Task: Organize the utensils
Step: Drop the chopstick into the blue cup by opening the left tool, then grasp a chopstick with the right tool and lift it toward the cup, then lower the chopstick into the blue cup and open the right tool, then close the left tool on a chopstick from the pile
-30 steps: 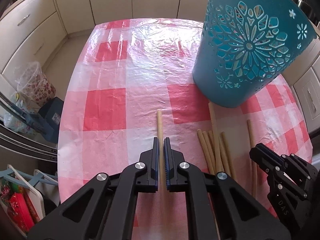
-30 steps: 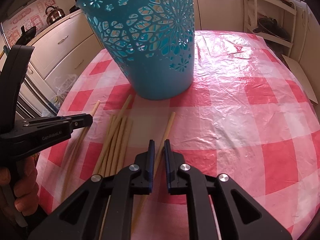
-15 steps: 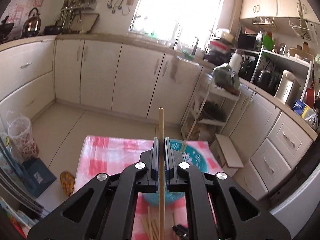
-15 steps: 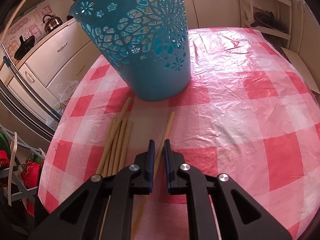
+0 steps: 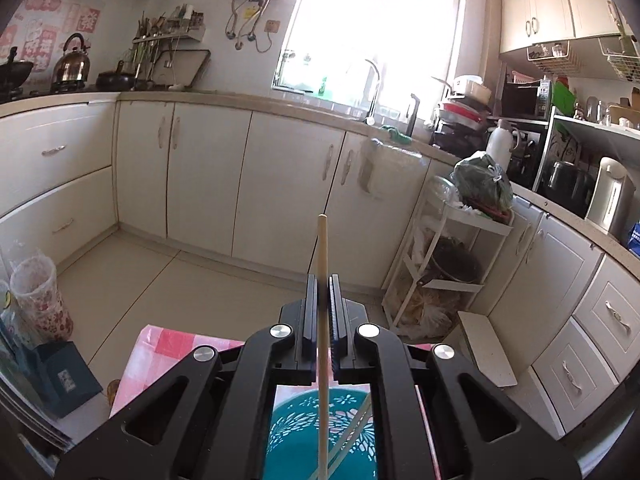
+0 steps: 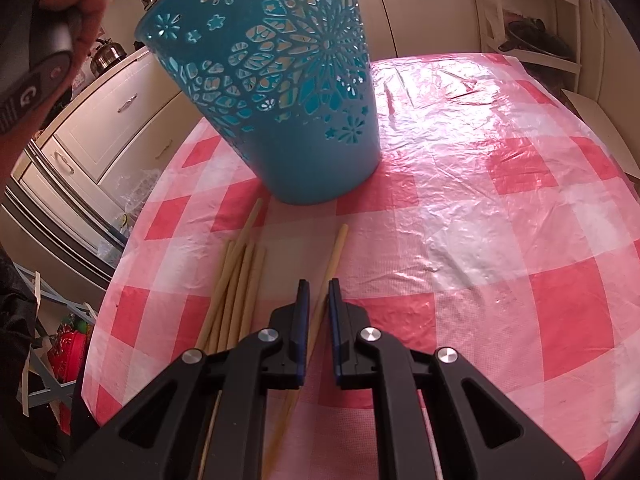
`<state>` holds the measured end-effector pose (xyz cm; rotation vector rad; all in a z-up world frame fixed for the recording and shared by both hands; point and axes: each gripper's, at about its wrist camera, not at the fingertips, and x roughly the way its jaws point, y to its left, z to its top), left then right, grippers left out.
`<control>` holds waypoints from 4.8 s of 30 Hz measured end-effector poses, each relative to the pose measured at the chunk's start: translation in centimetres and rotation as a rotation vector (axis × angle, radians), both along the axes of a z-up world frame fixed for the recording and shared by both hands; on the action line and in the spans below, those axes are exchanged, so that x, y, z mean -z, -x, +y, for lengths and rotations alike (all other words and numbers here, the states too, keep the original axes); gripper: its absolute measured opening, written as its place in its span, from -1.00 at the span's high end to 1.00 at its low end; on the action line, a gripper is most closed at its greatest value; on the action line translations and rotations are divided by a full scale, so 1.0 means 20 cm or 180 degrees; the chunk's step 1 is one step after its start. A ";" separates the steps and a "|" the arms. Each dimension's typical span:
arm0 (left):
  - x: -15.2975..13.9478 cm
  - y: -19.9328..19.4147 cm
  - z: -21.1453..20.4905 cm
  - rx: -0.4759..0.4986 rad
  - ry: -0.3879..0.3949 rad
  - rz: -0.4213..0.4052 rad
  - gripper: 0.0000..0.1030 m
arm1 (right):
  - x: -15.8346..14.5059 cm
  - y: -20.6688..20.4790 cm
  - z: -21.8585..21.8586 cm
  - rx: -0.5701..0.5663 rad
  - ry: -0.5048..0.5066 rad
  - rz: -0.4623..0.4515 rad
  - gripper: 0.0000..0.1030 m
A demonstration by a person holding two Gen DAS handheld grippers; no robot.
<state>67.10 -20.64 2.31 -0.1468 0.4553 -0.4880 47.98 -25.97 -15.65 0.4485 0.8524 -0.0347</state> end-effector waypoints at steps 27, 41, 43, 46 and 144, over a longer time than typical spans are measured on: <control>0.22 0.23 0.55 -0.0258 -0.0312 0.0389 -0.18 | -0.04 -0.02 0.10 -0.0215 0.0616 0.0120 0.86; 0.47 0.39 0.78 -0.0283 -0.0457 0.0759 -0.25 | -0.07 0.10 0.03 -0.0256 0.0342 0.0211 0.89; 0.50 0.40 0.80 -0.0293 -0.0477 0.0808 -0.25 | -0.11 0.15 -0.02 -0.0215 0.0089 0.0099 0.89; 0.56 0.40 0.83 -0.0316 -0.0470 0.0926 -0.25 | -0.20 0.23 -0.08 -0.0177 -0.0288 -0.0162 0.89; 0.98 0.45 0.33 0.0409 -0.1095 0.1625 0.62 | -0.03 0.02 0.04 -0.0181 0.0312 0.0111 0.81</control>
